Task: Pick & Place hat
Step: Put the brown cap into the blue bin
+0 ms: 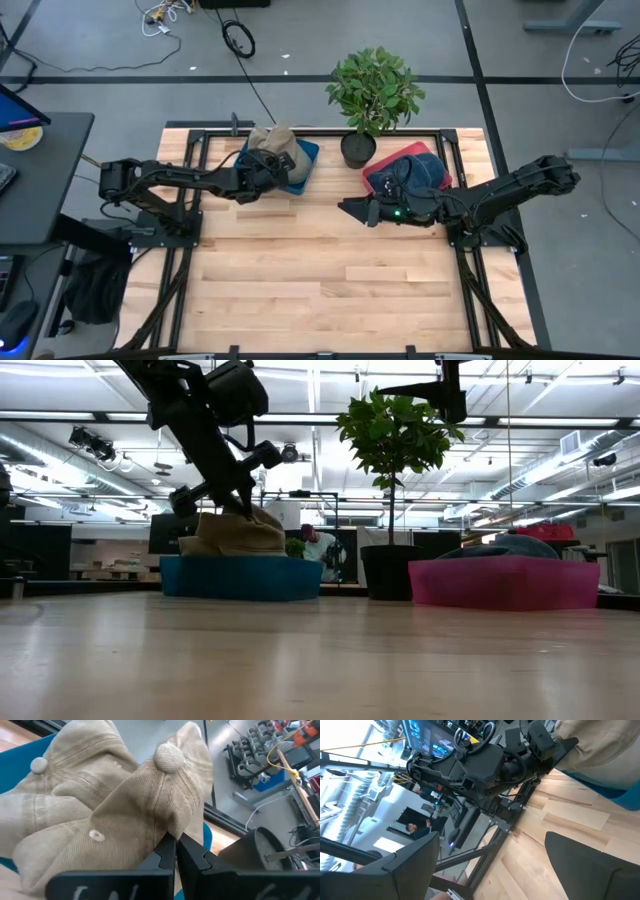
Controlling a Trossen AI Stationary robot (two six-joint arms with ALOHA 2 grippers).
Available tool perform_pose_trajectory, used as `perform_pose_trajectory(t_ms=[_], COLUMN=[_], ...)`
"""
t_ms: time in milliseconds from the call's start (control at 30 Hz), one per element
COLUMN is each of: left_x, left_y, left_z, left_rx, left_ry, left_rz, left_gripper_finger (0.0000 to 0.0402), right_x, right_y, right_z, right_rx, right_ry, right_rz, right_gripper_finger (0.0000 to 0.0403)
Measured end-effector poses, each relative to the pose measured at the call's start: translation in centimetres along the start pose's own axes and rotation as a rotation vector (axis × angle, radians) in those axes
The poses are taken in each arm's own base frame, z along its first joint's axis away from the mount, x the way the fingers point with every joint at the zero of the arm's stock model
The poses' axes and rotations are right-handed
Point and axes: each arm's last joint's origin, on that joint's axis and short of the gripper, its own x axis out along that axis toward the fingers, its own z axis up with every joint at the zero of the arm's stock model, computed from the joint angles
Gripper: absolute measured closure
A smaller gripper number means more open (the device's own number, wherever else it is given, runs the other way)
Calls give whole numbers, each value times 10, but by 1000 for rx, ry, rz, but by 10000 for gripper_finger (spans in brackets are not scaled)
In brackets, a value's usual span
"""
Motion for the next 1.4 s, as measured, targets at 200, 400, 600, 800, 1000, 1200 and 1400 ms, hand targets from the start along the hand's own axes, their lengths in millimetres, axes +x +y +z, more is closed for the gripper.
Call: perform_pose_trajectory(t_ms=[200,400,600,800,1000,1200,1400], left_x=[-1,0,-7,-19,-16,-1,-6], left_y=[0,2,4,3,-3,-2,-19], left_z=[1,21,54,77,101,116,140], left_rx=[53,143,231,300,358,453,526], left_ry=[29,68,81,102,190,423,406], left_rz=[-2,13,-5,-79,-262,-379,-459], left_gripper_finger=[364,327,282,240,227,229,229], right_x=[0,0,0,0,0,2,3], right_y=[0,0,0,0,-1,-5,-6], right_z=[0,0,0,0,0,4,7], right_rx=[-5,-25,-56,-90,-123,-127,-106], right_ry=[0,0,3,8,7,-2,-13], right_rz=[0,1,0,-1,-5,-28,-34], right_gripper_finger=[37,37,37,37,37,37,37])
